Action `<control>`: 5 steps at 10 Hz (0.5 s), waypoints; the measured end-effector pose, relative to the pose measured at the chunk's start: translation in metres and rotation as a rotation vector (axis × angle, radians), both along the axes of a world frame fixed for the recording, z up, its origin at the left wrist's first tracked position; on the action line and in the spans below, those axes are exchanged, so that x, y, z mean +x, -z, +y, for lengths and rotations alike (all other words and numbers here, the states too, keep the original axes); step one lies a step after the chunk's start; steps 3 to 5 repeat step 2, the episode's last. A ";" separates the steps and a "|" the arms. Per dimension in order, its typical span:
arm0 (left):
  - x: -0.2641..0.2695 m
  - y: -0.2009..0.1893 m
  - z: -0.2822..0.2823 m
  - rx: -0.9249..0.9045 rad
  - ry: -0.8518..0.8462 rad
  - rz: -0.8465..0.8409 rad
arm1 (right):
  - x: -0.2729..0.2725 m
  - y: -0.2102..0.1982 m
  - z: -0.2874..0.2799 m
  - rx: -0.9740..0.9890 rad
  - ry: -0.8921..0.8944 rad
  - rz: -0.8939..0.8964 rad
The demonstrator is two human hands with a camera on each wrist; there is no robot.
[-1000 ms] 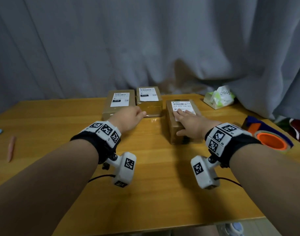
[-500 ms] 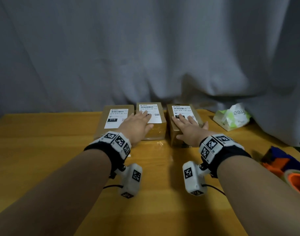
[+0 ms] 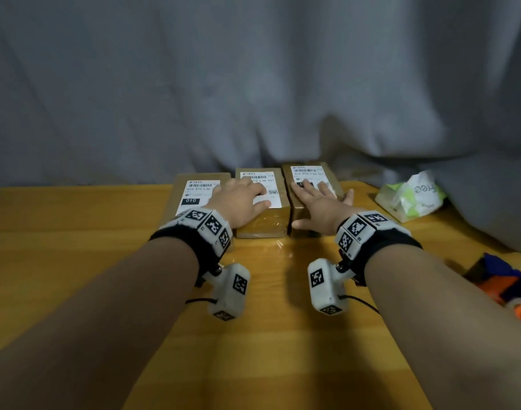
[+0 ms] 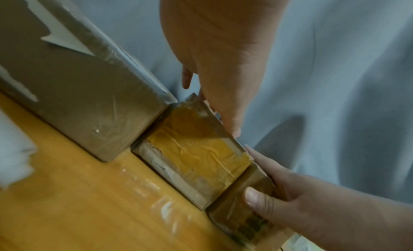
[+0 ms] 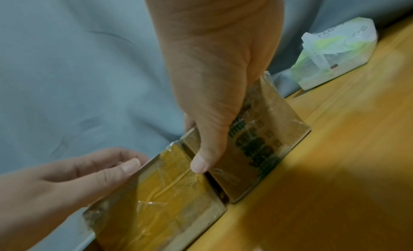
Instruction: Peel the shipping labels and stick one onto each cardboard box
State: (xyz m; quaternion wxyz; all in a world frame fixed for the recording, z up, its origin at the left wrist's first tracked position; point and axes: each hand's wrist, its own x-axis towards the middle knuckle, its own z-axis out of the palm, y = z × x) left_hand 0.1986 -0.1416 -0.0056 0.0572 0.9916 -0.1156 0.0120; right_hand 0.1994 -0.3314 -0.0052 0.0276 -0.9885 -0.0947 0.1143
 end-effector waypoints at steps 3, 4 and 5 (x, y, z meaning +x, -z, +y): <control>-0.006 -0.024 0.002 -0.009 0.003 -0.062 | -0.011 -0.014 0.004 0.140 -0.041 -0.149; -0.006 -0.024 0.002 -0.009 0.003 -0.062 | -0.011 -0.014 0.004 0.140 -0.041 -0.149; -0.006 -0.024 0.002 -0.009 0.003 -0.062 | -0.011 -0.014 0.004 0.140 -0.041 -0.149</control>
